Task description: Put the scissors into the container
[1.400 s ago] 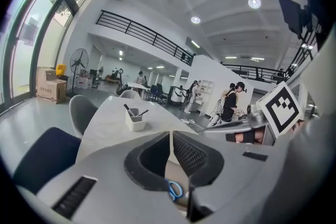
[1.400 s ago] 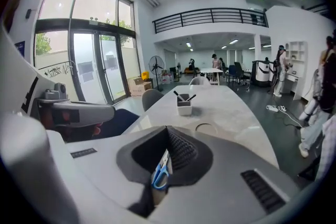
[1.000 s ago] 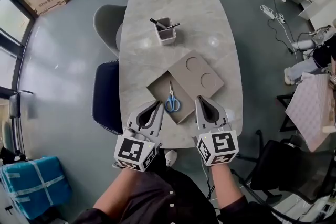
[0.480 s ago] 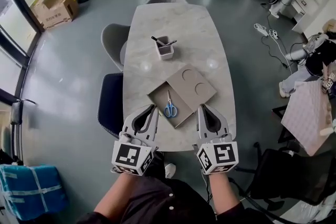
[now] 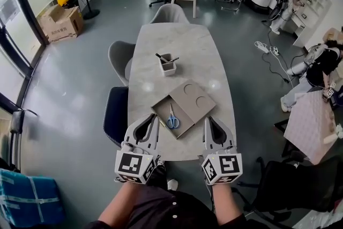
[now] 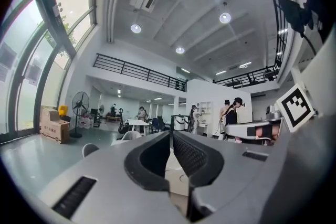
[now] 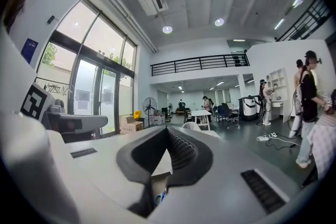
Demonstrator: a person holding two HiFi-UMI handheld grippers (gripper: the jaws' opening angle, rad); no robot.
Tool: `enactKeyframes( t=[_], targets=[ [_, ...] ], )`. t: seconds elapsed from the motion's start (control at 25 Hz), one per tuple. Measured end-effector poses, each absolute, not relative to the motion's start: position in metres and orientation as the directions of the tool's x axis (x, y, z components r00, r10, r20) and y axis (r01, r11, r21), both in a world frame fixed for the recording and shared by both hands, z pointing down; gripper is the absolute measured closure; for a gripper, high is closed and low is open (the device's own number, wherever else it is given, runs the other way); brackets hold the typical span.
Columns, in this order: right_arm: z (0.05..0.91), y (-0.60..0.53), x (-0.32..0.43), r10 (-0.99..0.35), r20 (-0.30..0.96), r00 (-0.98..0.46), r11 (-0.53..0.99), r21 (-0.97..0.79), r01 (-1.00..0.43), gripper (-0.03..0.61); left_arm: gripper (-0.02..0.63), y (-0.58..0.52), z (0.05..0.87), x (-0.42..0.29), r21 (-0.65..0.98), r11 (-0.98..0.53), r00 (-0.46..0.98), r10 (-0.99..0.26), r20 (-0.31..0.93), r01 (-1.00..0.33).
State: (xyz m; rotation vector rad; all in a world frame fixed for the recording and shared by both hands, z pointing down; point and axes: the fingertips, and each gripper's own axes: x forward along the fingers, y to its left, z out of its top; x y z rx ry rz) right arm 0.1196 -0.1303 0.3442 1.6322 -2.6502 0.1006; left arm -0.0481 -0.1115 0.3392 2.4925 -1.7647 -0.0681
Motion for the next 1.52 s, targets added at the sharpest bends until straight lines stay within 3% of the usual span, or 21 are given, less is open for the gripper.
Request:
enactKeyframes(
  t=[1.52],
  targets=[
    [0.333,-0.111,0.128,-0.905,0.024,-0.424,0.423,-0.033,-0.906,0.583,0.584,-0.089,0.325,-0.041,0.079,-0.326,0.326,-0.945,-0.012,-0.942]
  ],
)
